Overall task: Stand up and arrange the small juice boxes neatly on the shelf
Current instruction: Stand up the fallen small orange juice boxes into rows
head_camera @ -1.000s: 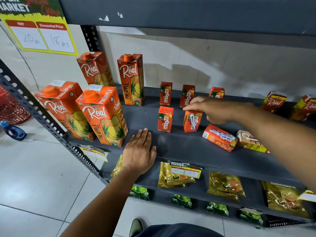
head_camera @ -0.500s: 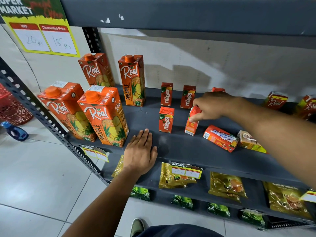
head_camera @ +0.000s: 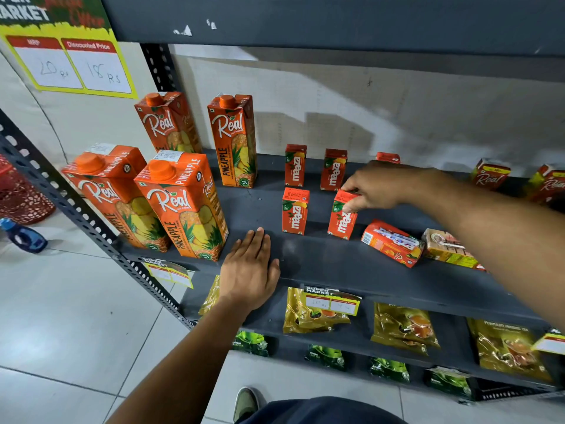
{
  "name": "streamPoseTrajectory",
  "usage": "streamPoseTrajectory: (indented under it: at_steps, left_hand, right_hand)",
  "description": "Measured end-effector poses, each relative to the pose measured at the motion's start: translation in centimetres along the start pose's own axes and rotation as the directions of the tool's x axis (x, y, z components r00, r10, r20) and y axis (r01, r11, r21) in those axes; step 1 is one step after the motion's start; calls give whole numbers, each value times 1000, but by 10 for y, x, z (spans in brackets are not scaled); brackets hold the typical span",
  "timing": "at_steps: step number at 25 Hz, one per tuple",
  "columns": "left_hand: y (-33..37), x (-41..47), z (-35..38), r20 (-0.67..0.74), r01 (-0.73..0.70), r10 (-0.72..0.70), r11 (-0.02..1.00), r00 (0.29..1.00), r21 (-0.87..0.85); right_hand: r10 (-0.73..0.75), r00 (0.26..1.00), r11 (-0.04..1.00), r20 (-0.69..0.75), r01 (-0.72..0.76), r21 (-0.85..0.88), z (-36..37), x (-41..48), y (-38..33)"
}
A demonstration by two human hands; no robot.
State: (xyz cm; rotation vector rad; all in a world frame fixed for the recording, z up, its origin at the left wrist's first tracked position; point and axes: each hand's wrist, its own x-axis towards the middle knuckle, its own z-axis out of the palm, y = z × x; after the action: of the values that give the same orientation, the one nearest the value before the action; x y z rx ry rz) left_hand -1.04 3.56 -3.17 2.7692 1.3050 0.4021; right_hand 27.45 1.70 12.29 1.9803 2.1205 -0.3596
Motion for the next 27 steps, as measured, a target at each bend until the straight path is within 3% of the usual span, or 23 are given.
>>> streamPoseTrajectory:
  at_steps: [8,12,16,19,22,27]
  left_hand:
    - [-3,-3,3,6,4,-4,1000,1000,-2]
    - [4,-2,1,13,-13,13,1000,1000,0]
    - [3,0,2,21,8,-8,1000,1000,9]
    - [-2,-1,3,7,17,-17,1000,1000,22]
    - [-1,1,5,5,18,-18,1000,1000,17]
    - [-2,2,7,4,19,-19,1000,1000,12]
  right_hand:
    - [-10,1000,999,14,9,46,6,6,-4]
    - [59,998,998,-14,-59,6,12,-6,1]
    - [136,987,979,-92,-119,168,10,-23,18]
    - [244,967,956,77,-253,148,19,-45,35]
    - [349,904,933,248,-360,1,50,-68,41]
    - [369,923,929,113,-369,-16,83,-78,44]
